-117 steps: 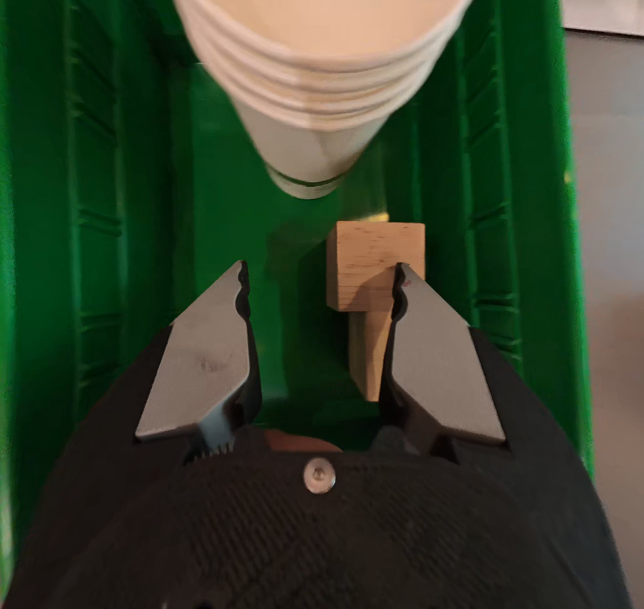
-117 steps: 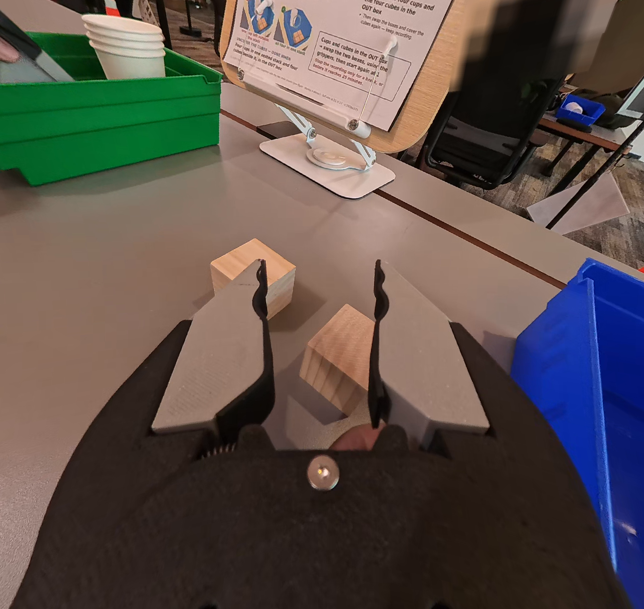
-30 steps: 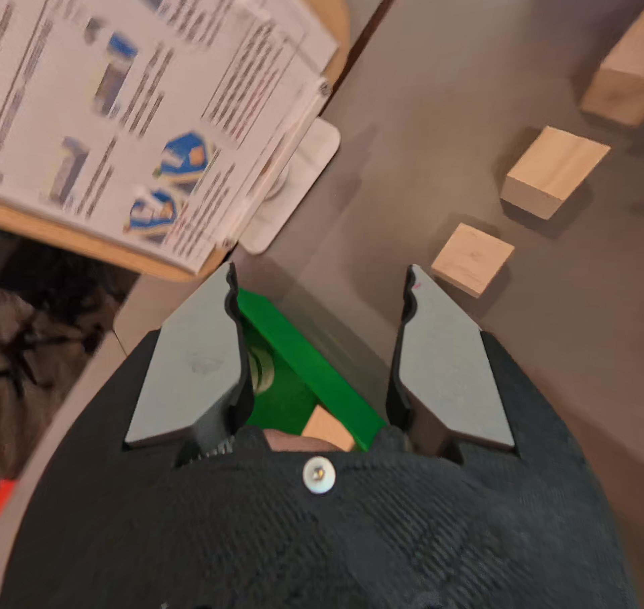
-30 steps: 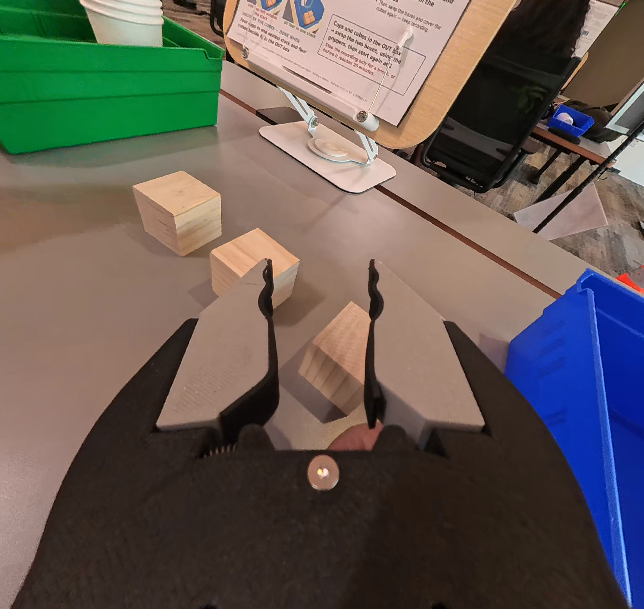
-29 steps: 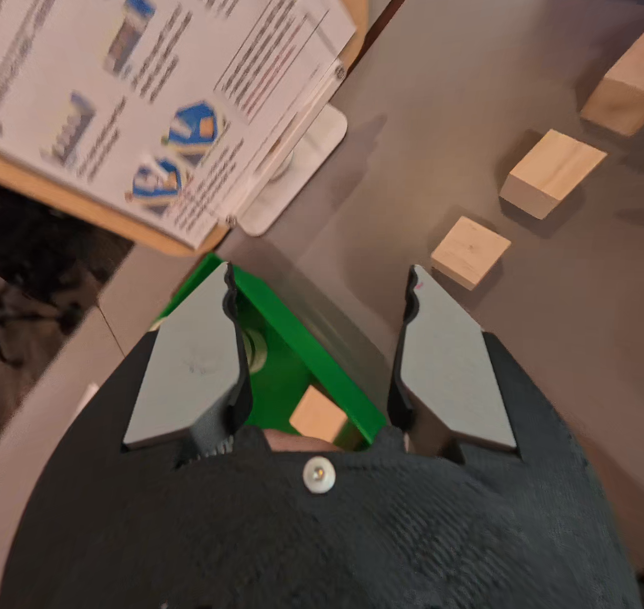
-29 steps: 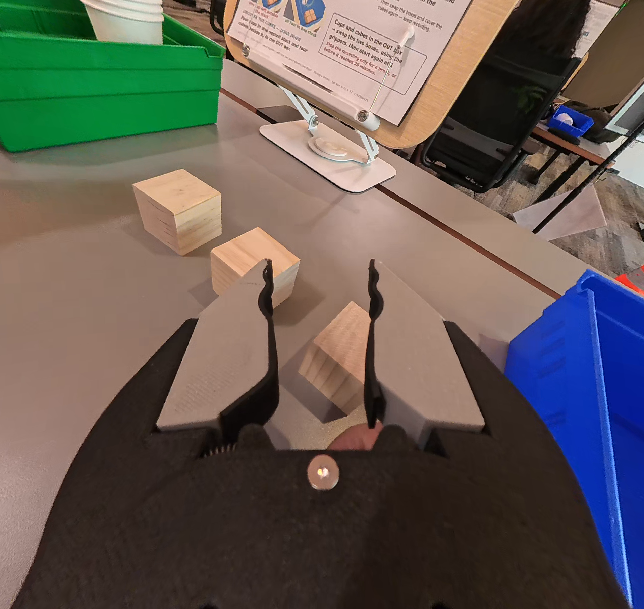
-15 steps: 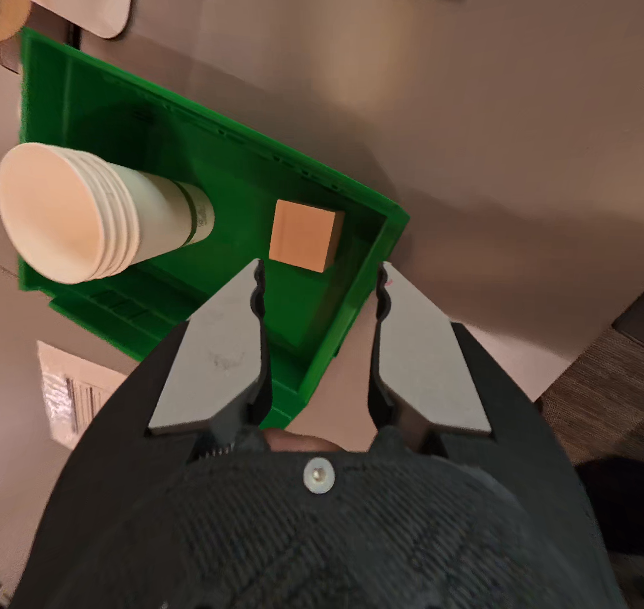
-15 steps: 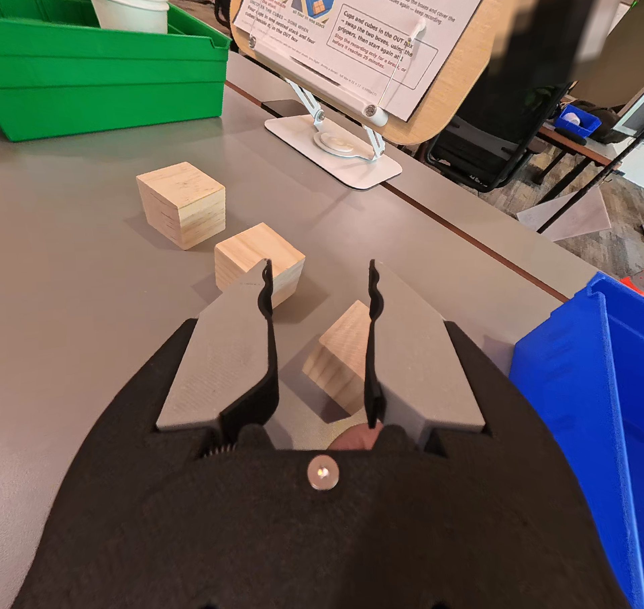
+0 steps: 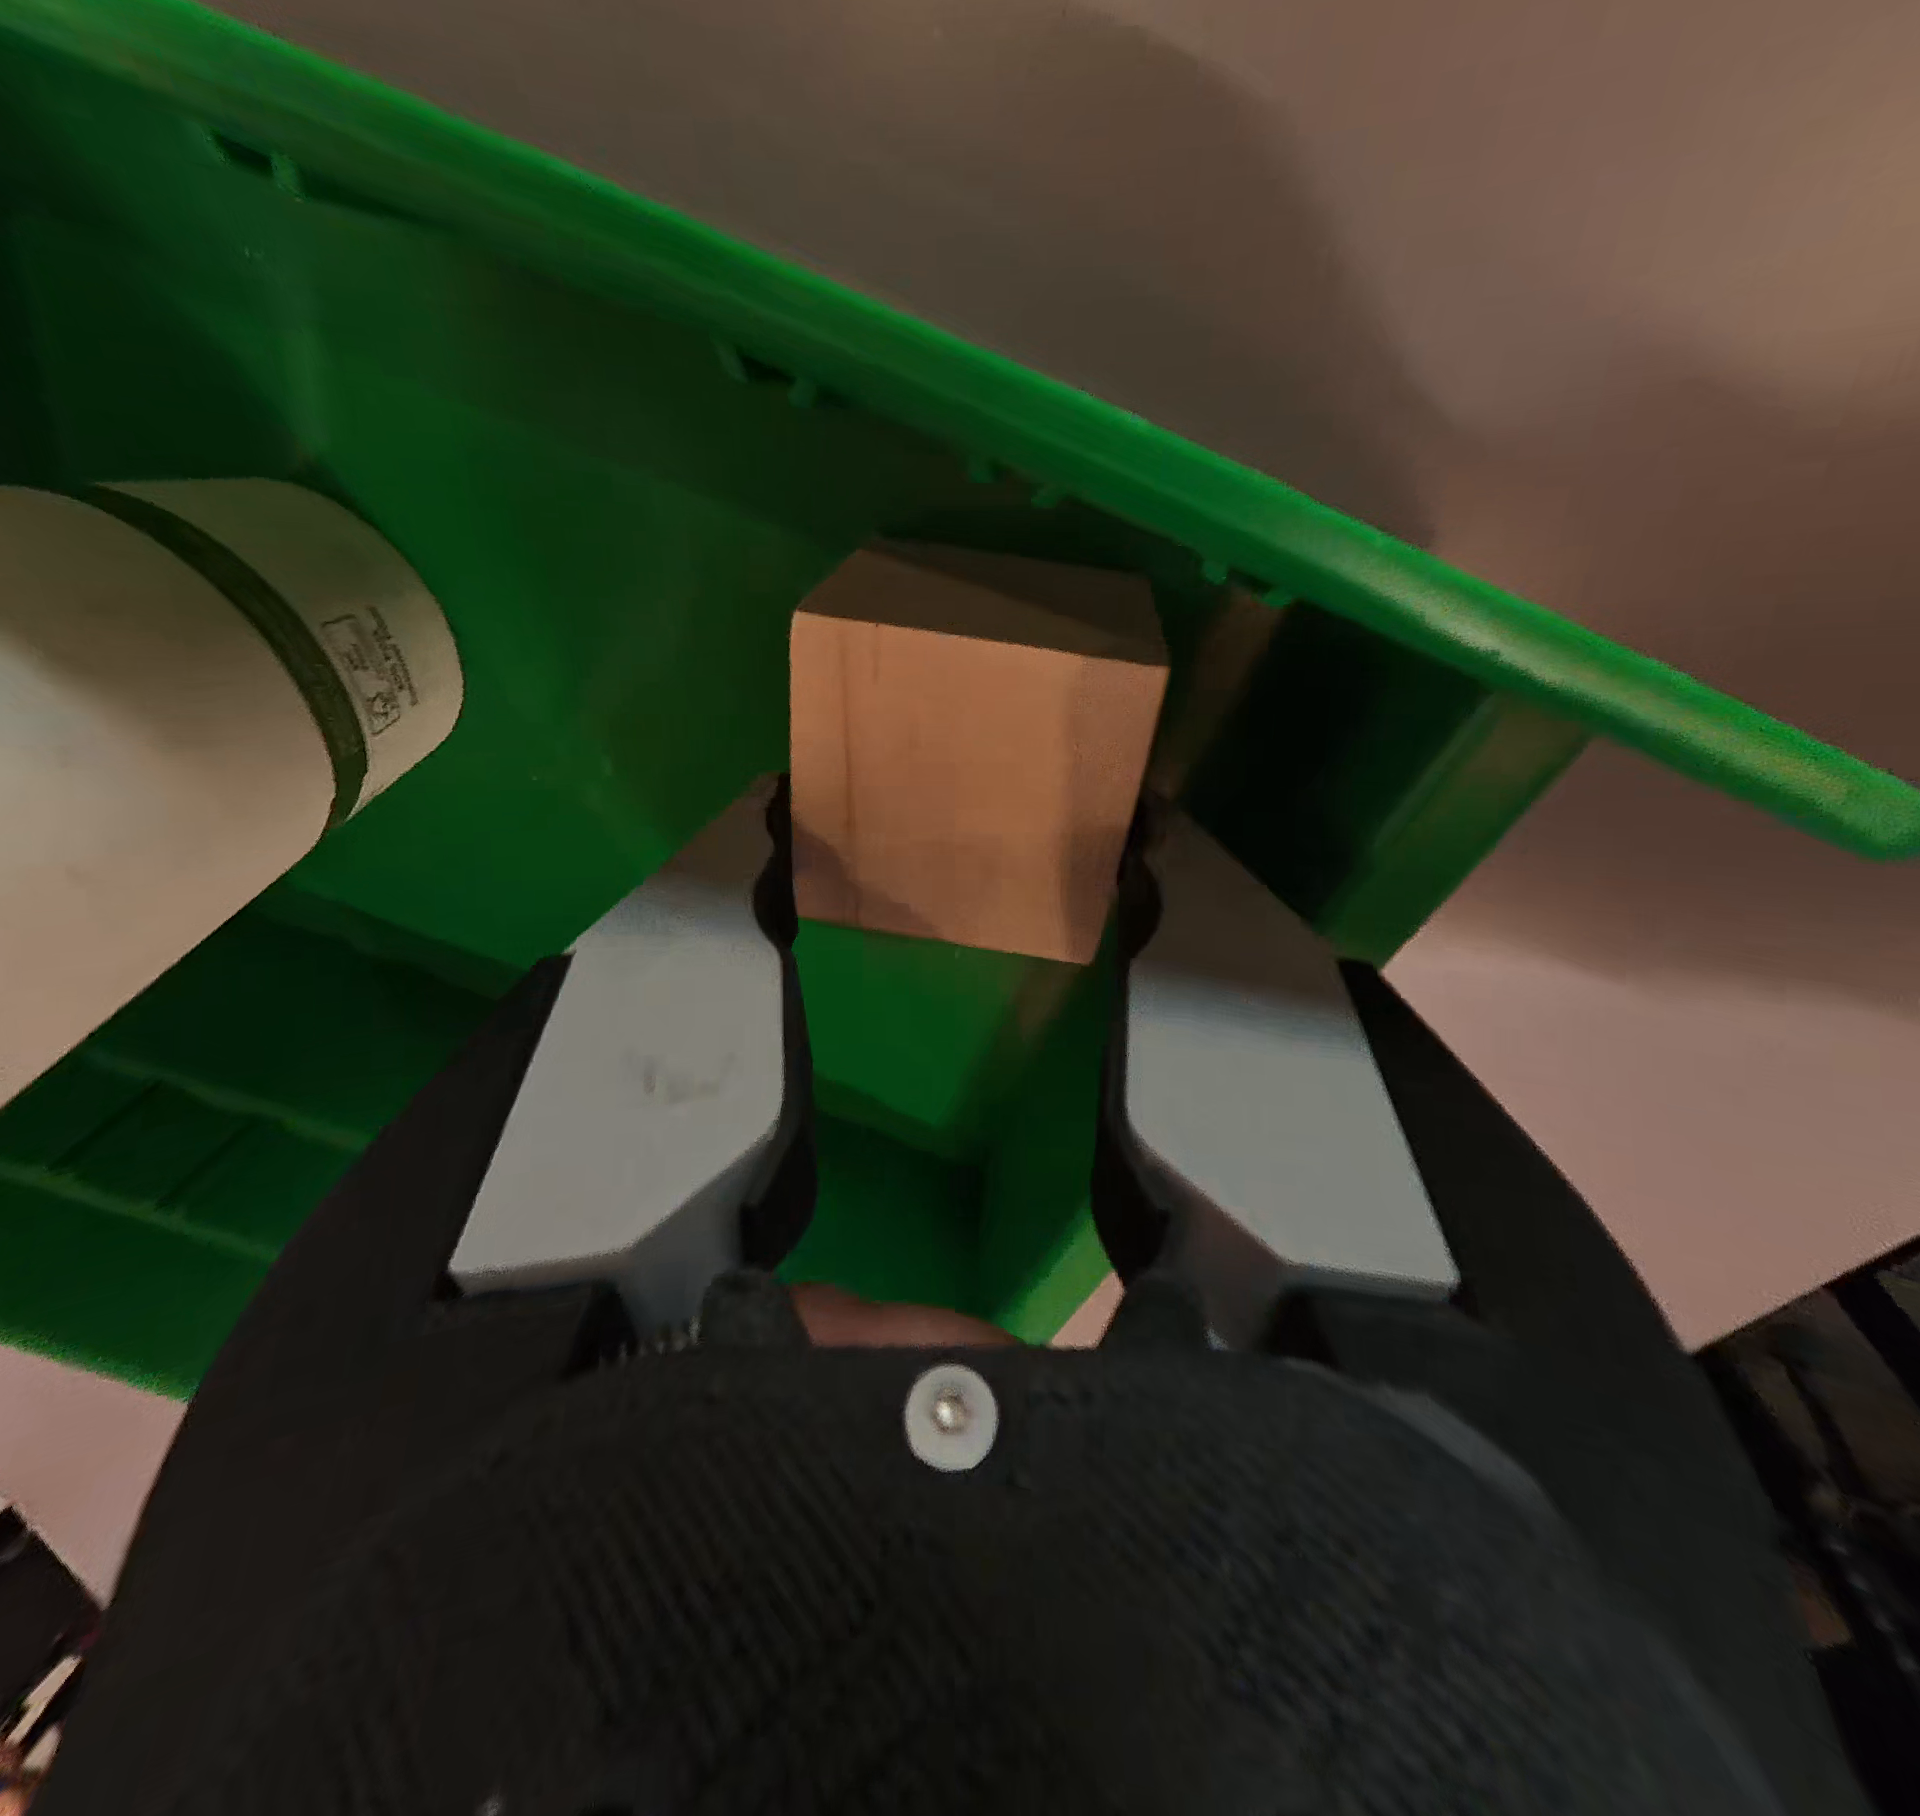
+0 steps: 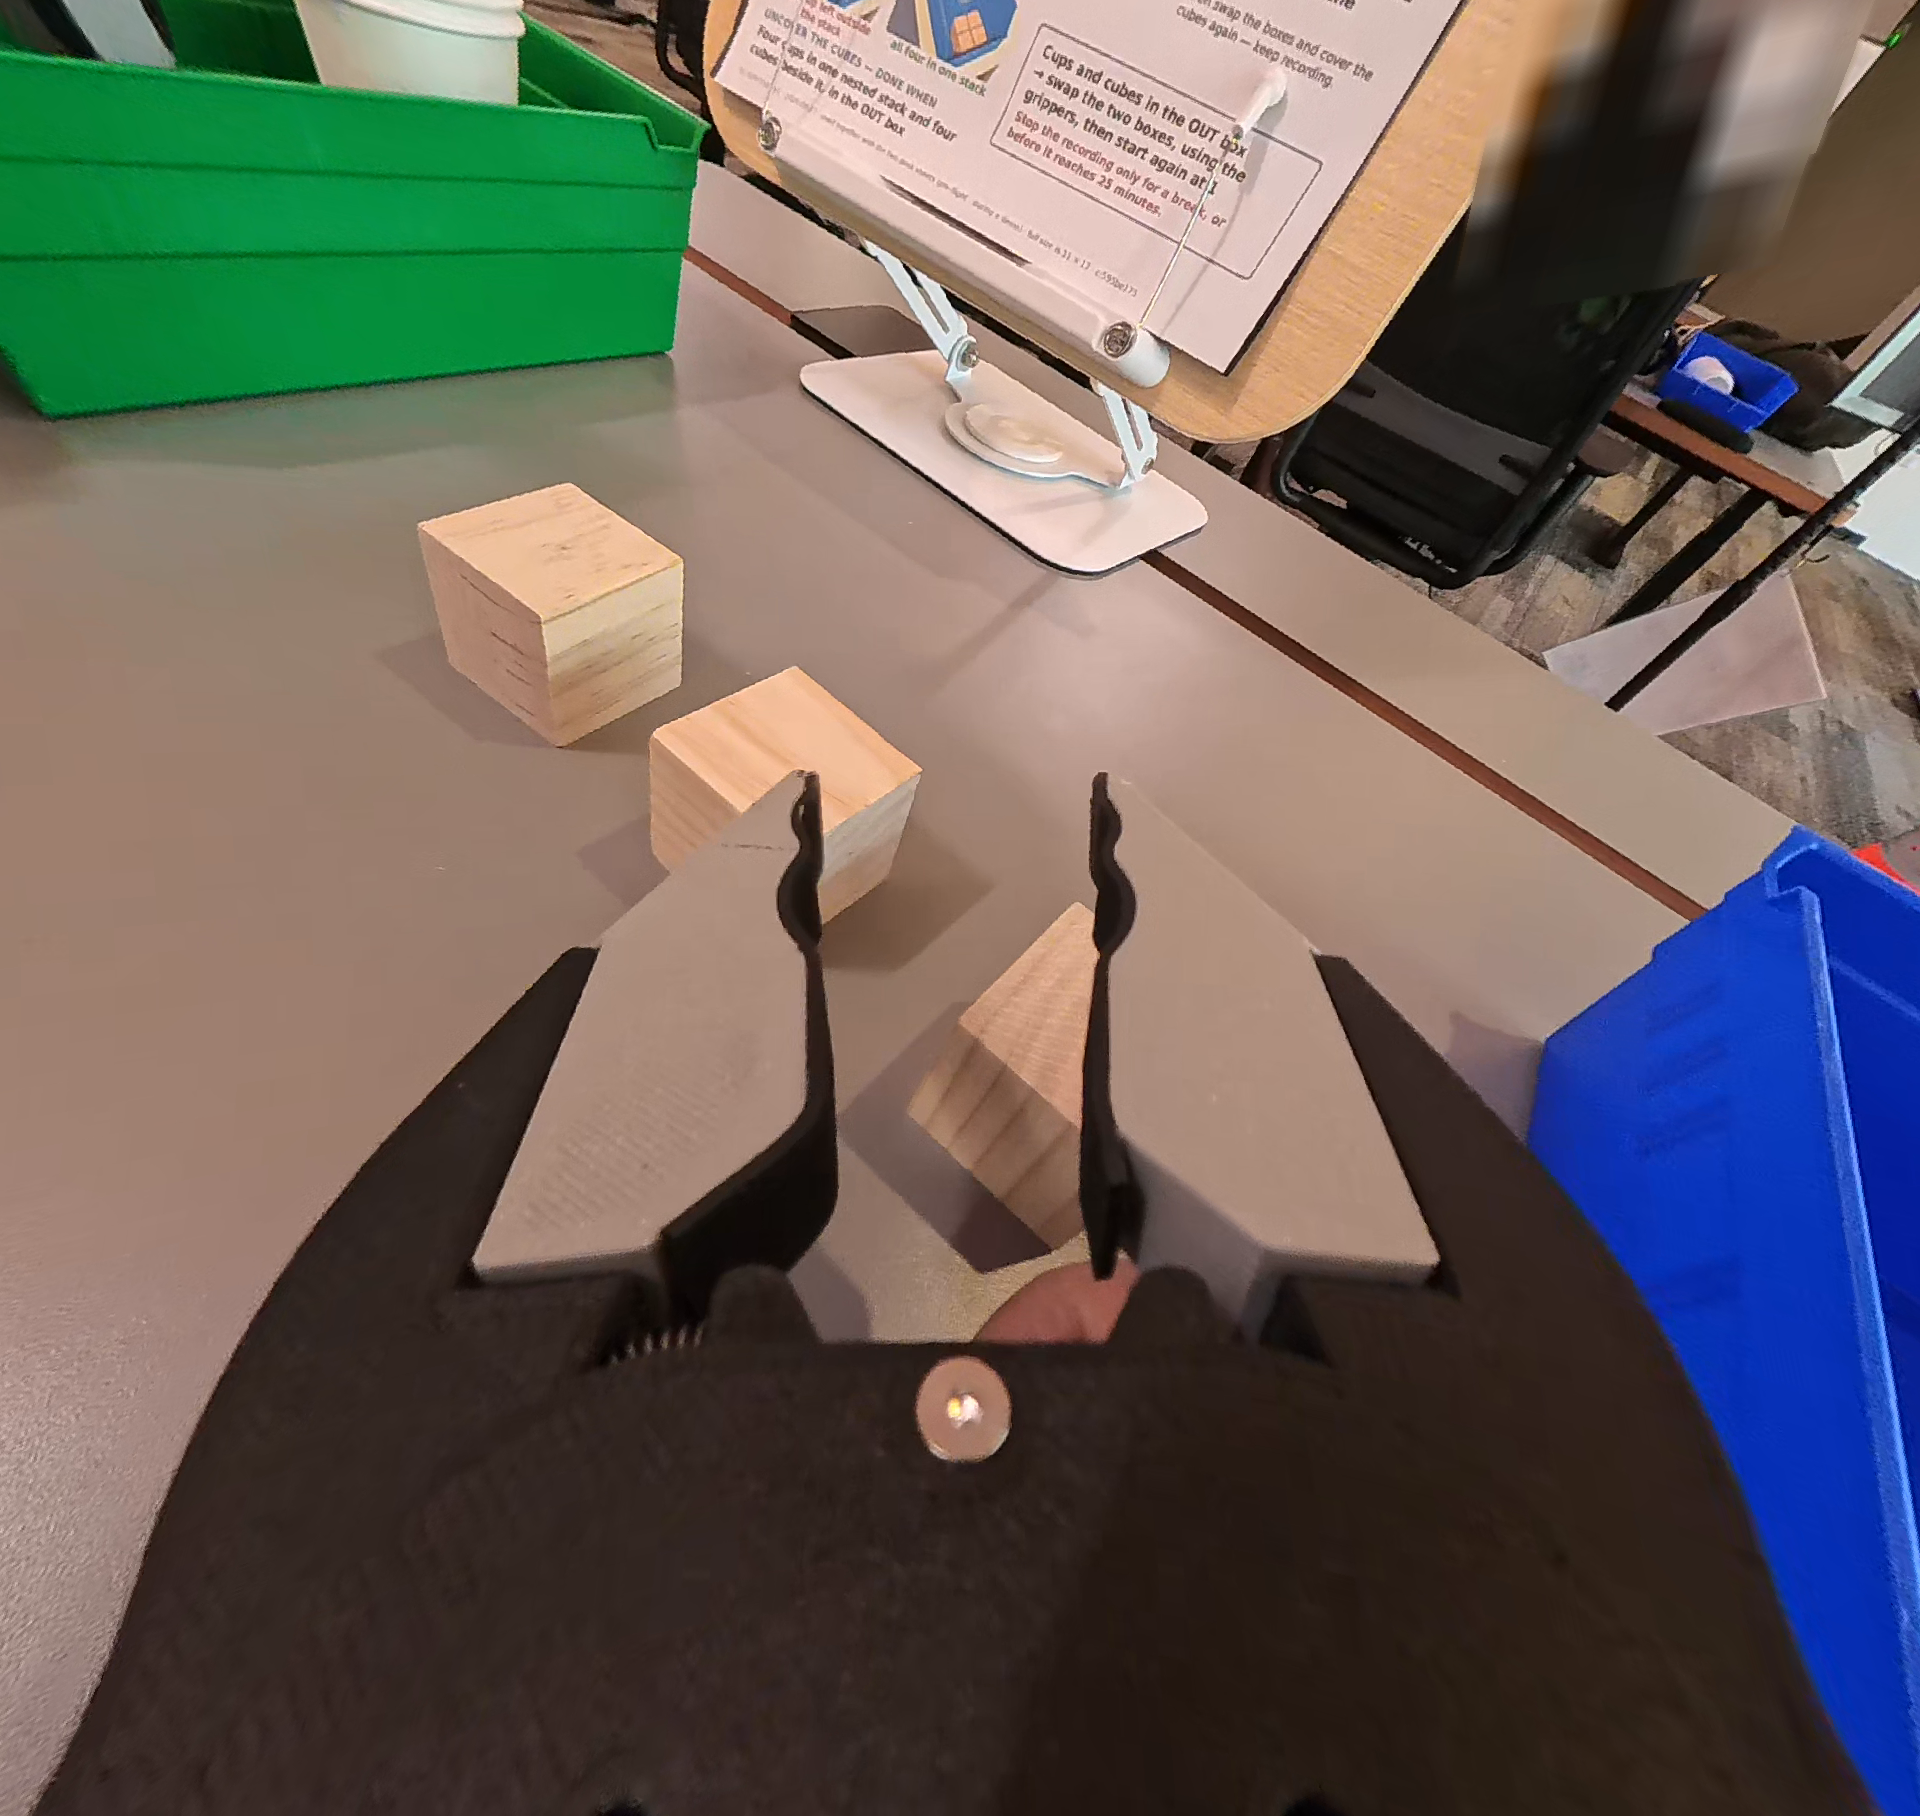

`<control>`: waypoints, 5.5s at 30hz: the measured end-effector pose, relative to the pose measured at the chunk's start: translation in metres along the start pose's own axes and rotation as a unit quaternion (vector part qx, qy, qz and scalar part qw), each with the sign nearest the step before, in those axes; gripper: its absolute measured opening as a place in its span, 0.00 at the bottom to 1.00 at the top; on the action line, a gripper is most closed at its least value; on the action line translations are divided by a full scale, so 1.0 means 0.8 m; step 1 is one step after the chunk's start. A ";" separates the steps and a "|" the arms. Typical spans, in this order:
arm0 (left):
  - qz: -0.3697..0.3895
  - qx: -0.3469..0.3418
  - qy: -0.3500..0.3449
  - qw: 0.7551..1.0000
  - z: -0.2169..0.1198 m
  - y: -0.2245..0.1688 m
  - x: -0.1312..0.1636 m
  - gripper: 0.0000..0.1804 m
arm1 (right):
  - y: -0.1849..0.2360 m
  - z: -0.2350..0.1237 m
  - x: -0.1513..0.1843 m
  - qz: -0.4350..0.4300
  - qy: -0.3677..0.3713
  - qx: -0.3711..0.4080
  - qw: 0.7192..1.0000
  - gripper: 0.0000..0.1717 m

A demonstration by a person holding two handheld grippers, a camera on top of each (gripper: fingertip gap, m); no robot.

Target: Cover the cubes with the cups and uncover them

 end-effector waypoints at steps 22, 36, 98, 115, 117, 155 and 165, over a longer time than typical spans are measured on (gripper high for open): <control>0.198 -0.106 -0.115 0.968 -0.121 -0.116 -0.136 0.33 | 0.006 0.000 -0.004 -0.009 -0.010 0.000 1.000 0.28; 0.214 -0.106 0.059 0.969 0.008 -0.094 -0.131 0.36 | 0.003 -0.002 -0.006 -0.007 -0.012 0.000 1.000 0.28; -0.117 -0.189 -0.643 0.732 -0.071 -0.231 -0.229 0.01 | 0.026 0.022 0.010 -0.031 0.001 0.003 1.000 0.35; -0.304 -0.225 -0.562 0.735 -0.205 -0.053 -0.081 0.02 | 0.017 0.013 0.002 -0.006 -0.018 0.002 1.000 0.30; -0.345 -0.223 -0.501 0.762 -0.201 -0.001 -0.057 0.06 | 0.022 0.015 0.000 -0.007 -0.017 -0.009 1.000 0.30; -0.363 -0.117 -0.314 0.870 -0.111 0.099 -0.045 0.02 | 0.028 0.006 -0.015 -0.034 -0.035 -0.006 0.999 0.28; -0.344 -0.151 -0.312 0.873 -0.129 0.095 -0.051 0.03 | 0.029 0.006 -0.016 -0.040 -0.035 -0.002 0.999 0.28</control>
Point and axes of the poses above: each gripper's, where its closed fingertips meet, z out along the fingers, x out of its underside, y = z × x across the jaws, the point moved 6 cm from there along -z, back along the fingers, and after that the axes turned 13 degrees about -z, right-handed, at the moved point
